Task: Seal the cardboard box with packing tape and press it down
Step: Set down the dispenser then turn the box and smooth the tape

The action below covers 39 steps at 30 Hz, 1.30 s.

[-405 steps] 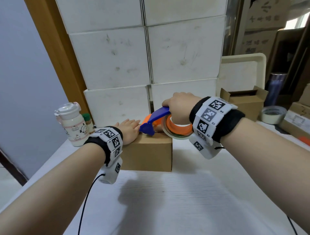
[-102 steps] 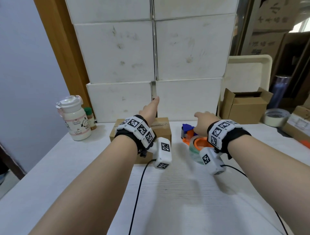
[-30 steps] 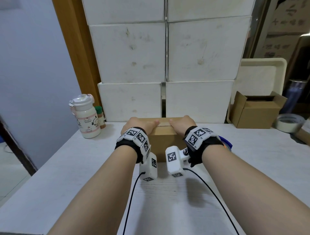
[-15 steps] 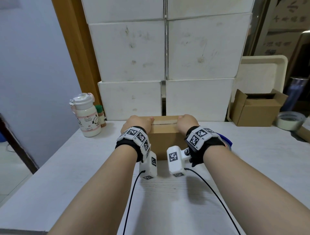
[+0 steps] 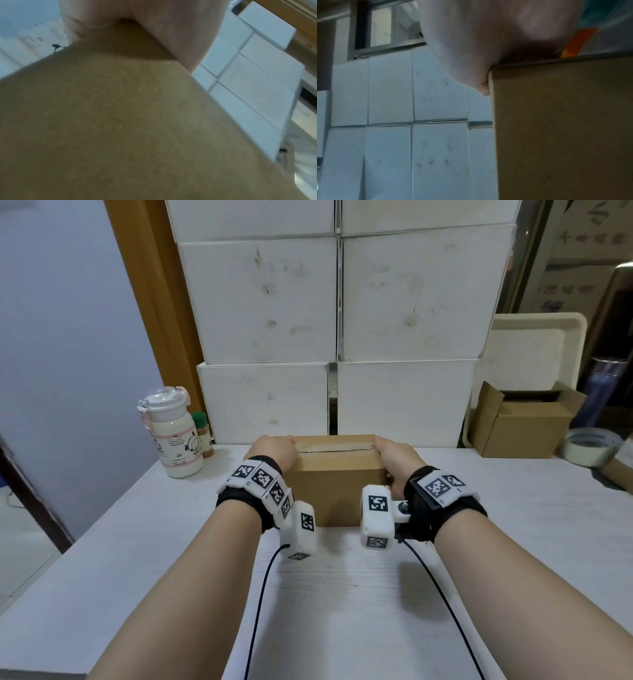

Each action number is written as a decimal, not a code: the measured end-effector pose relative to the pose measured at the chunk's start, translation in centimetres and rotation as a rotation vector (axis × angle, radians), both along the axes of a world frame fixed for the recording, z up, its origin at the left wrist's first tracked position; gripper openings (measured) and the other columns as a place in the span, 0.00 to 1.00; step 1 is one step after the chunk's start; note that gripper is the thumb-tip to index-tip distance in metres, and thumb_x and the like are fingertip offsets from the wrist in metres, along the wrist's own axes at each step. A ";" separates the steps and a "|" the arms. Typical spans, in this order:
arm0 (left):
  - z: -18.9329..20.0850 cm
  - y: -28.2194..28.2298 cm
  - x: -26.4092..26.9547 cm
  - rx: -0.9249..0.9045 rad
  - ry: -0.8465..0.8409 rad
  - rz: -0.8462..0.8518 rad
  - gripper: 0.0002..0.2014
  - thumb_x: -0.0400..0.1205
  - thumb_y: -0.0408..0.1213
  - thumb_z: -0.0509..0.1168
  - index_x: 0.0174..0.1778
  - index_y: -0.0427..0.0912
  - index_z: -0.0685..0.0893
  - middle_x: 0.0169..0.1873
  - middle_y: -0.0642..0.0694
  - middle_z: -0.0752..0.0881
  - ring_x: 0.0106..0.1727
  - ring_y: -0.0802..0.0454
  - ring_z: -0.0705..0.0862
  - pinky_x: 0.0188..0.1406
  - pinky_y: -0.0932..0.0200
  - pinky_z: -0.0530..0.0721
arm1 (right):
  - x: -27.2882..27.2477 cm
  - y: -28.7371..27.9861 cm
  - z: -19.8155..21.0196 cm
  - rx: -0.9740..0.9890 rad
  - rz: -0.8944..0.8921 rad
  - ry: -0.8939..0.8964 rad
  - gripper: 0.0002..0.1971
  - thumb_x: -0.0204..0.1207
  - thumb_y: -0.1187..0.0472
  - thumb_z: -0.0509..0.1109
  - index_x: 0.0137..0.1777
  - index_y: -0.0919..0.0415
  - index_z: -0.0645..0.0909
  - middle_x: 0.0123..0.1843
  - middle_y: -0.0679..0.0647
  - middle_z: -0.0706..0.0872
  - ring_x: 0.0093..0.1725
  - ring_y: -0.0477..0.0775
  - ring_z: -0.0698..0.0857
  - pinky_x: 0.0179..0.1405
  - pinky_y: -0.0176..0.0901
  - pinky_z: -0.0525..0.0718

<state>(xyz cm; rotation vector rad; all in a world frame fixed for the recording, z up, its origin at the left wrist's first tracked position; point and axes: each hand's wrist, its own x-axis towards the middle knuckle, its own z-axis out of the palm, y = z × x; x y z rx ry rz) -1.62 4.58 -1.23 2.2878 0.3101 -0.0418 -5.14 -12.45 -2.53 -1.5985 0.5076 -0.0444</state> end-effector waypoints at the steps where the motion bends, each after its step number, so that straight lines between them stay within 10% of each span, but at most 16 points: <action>1: -0.2 0.2 0.1 -0.063 -0.012 -0.021 0.19 0.87 0.34 0.52 0.71 0.32 0.75 0.68 0.32 0.79 0.69 0.35 0.78 0.66 0.48 0.76 | 0.3 -0.3 -0.5 0.069 -0.008 -0.010 0.12 0.81 0.51 0.59 0.40 0.55 0.78 0.54 0.60 0.85 0.54 0.60 0.82 0.71 0.61 0.77; 6: -0.2 1.1 0.4 -0.093 0.012 -0.128 0.22 0.88 0.41 0.53 0.72 0.30 0.75 0.71 0.33 0.77 0.72 0.37 0.76 0.68 0.50 0.74 | -0.1 -0.4 -1.2 0.278 0.013 -0.025 0.15 0.81 0.51 0.62 0.51 0.62 0.84 0.43 0.58 0.88 0.43 0.59 0.87 0.49 0.52 0.86; 12: -0.9 2.1 0.9 -0.197 0.032 -0.132 0.25 0.86 0.47 0.53 0.75 0.35 0.70 0.71 0.37 0.76 0.71 0.38 0.76 0.74 0.44 0.73 | -0.4 -0.1 -1.3 0.357 -0.001 -0.067 0.16 0.79 0.49 0.63 0.54 0.60 0.85 0.49 0.59 0.90 0.51 0.62 0.88 0.60 0.59 0.84; 18: -1.5 2.2 1.1 -0.448 0.026 -0.087 0.09 0.82 0.41 0.61 0.36 0.47 0.76 0.51 0.42 0.78 0.53 0.46 0.76 0.61 0.50 0.77 | -0.2 -0.1 -1.7 0.347 -0.036 -0.080 0.17 0.77 0.49 0.65 0.55 0.61 0.86 0.46 0.58 0.91 0.49 0.61 0.89 0.60 0.59 0.84; 26: -3.0 3.1 2.0 -0.798 0.104 0.028 0.22 0.79 0.56 0.60 0.59 0.43 0.78 0.57 0.39 0.84 0.58 0.38 0.84 0.67 0.40 0.79 | 0.4 -0.3 -2.3 0.399 -0.015 -0.100 0.14 0.79 0.49 0.65 0.47 0.59 0.86 0.41 0.55 0.90 0.44 0.58 0.88 0.58 0.54 0.85; 39: -3.9 3.1 2.8 -0.960 0.109 0.028 0.22 0.84 0.56 0.54 0.58 0.42 0.82 0.52 0.39 0.87 0.51 0.40 0.86 0.62 0.44 0.82 | 1.1 -1.0 -3.9 0.469 0.035 -0.204 0.13 0.79 0.53 0.68 0.58 0.58 0.87 0.35 0.53 0.91 0.41 0.55 0.89 0.41 0.47 0.87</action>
